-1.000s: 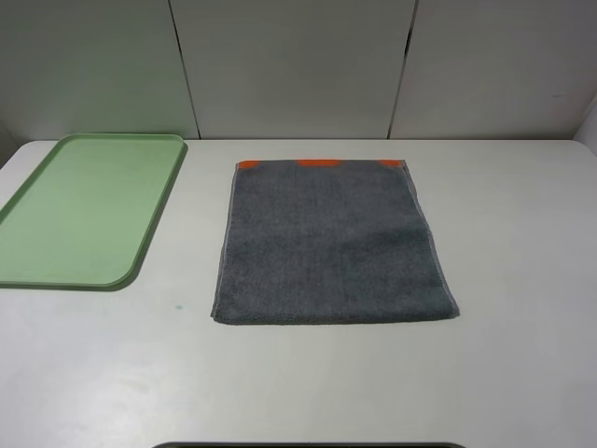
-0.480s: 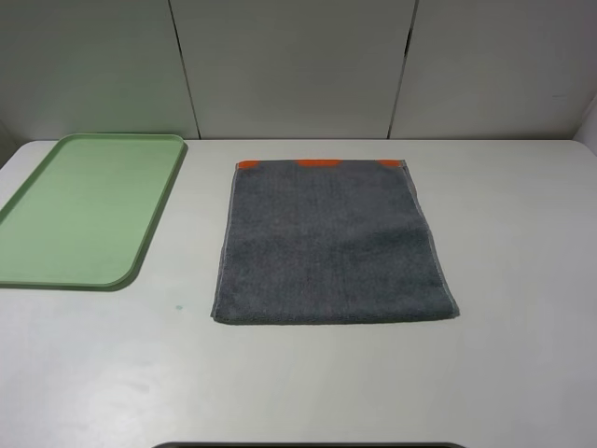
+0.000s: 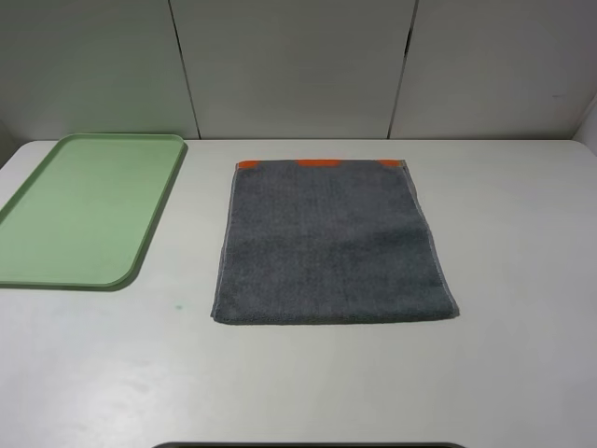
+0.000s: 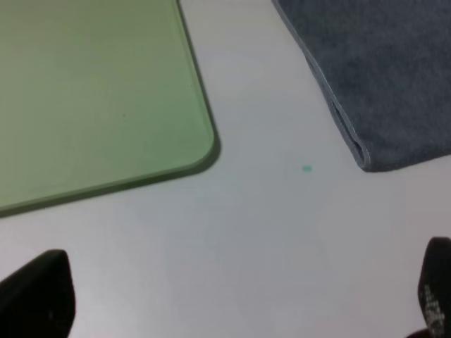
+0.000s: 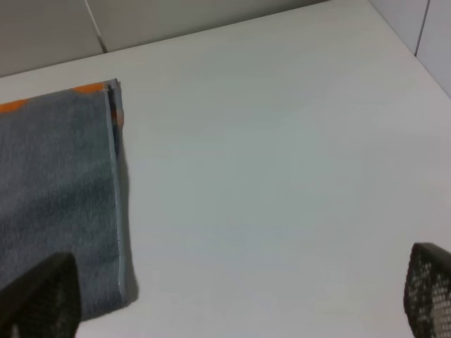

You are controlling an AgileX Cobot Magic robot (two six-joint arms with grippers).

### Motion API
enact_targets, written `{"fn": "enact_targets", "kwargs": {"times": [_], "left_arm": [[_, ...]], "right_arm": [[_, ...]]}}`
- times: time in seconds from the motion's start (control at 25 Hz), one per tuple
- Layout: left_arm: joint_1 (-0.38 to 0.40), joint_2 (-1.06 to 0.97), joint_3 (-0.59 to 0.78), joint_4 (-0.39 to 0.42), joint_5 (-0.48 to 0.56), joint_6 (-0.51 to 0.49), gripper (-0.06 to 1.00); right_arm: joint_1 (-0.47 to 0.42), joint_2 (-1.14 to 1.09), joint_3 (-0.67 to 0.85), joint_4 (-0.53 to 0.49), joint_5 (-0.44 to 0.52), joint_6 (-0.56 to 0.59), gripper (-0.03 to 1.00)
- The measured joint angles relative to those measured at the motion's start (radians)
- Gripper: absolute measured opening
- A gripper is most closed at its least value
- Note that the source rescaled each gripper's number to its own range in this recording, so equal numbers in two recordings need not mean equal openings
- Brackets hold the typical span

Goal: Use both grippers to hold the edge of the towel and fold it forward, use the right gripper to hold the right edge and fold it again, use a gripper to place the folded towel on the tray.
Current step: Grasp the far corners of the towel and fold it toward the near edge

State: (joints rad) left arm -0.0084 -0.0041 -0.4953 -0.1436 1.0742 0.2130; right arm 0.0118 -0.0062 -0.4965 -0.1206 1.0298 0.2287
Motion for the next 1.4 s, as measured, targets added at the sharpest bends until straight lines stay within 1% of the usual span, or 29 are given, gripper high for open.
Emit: {"fn": "enact_targets", "kwargs": {"times": [0.2,0.36,0.48,0.56,0.72,0.96,1.12,1.2,1.4], "left_arm": [[0.0,0.0,0.0,0.0,0.0,0.0,0.98],[-0.001,0.0,0.0,0.0,0.0,0.0,0.98],[-0.022,0.018,-0.002,0.0,0.01,0.0,0.98],[-0.048,0.07,-0.015,0.003,0.022,0.0,0.98],[-0.111,0.175,-0.044,0.022,0.03,0.0,0.98],[-0.224,0.341,-0.096,0.08,0.034,0.0,0.98],[-0.336,0.447,-0.126,0.152,0.035,0.0,0.98],[-0.391,0.503,-0.135,0.196,0.036,0.0,0.98],[-0.534,0.631,-0.138,0.32,0.033,0.0,0.98]], "right_arm": [[0.0,0.0,0.0,0.024,0.0,0.0,1.0],[0.0,0.0,-0.001,0.083,-0.004,-0.027,1.0],[0.0,0.006,-0.018,0.121,-0.004,-0.069,1.0],[0.007,0.04,-0.039,0.141,-0.004,-0.084,1.0],[0.054,0.134,-0.084,0.165,-0.004,-0.121,1.0],[0.124,0.327,-0.149,0.167,-0.004,-0.254,1.0],[0.152,0.449,-0.188,0.168,-0.004,-0.357,1.0],[0.152,0.509,-0.204,0.169,-0.006,-0.437,1.0],[0.152,0.635,-0.217,0.18,-0.025,-0.592,1.0]]}}
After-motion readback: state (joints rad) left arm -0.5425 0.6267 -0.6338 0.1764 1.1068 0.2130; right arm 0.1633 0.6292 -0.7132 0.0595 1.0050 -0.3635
